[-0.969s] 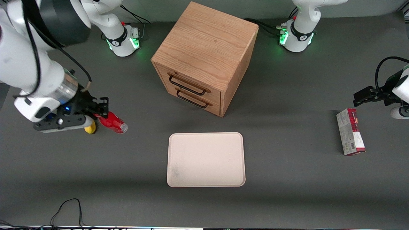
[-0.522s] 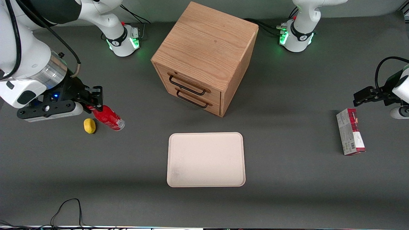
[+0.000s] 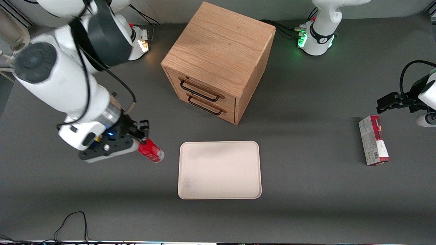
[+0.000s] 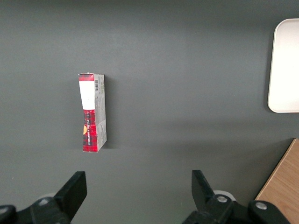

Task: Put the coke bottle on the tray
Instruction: 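Lift the bottle and carry it over the cream tray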

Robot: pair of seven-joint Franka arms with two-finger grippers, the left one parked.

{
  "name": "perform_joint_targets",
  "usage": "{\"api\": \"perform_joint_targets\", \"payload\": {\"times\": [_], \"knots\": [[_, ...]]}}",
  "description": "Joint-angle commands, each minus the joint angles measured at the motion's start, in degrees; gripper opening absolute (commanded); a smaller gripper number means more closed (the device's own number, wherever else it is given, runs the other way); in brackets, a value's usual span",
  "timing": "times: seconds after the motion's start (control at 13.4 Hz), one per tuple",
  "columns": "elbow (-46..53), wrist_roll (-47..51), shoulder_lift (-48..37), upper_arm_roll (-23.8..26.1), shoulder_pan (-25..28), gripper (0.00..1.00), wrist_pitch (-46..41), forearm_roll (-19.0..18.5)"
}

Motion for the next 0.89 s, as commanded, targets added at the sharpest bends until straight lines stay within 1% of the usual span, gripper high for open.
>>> {"api": "perform_joint_targets", "payload": {"times": [0.0, 0.07, 0.15, 0.45, 0.82], "knots": [[4.55, -0.91, 3.27, -0.09, 4.48, 0.02, 0.93, -4.49], [4.55, -0.91, 3.62, -0.09, 6.15, 0.02, 1.02, -6.17], [4.55, -0.83, 3.72, -0.09, 6.86, 0.02, 1.11, -6.54], [4.29, -1.00, 4.33, 0.09, 6.70, 0.02, 4.17, -6.45], [4.20, -1.00, 13.27, 0.00, 5.82, 0.02, 11.29, -5.93]]}}
